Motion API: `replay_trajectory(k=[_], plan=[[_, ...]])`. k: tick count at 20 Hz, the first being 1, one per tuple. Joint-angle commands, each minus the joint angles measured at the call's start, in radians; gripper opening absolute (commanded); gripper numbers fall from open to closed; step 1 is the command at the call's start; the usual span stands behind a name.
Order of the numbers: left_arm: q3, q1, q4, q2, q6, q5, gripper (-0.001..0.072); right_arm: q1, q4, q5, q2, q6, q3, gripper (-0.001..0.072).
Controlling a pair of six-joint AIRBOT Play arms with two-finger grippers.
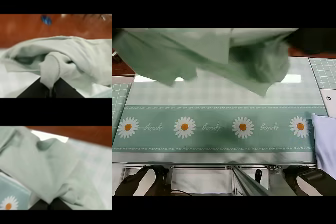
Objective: Fold the shirts.
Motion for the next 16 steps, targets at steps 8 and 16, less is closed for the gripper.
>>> replay_trajectory(k=[8, 16], plan=[[0.171, -0.117, 0.499, 0.330, -0.171, -0.016, 0.0022, -0.012, -0.425, 0.360, 0.312, 0.090, 0.225, 0.0023], [-0.180, -0.211, 0.505, 0.367, -0.257, -0.212, 0.0022, -0.012, -0.403, 0.370, 0.325, 0.152, -0.092, 0.0023]])
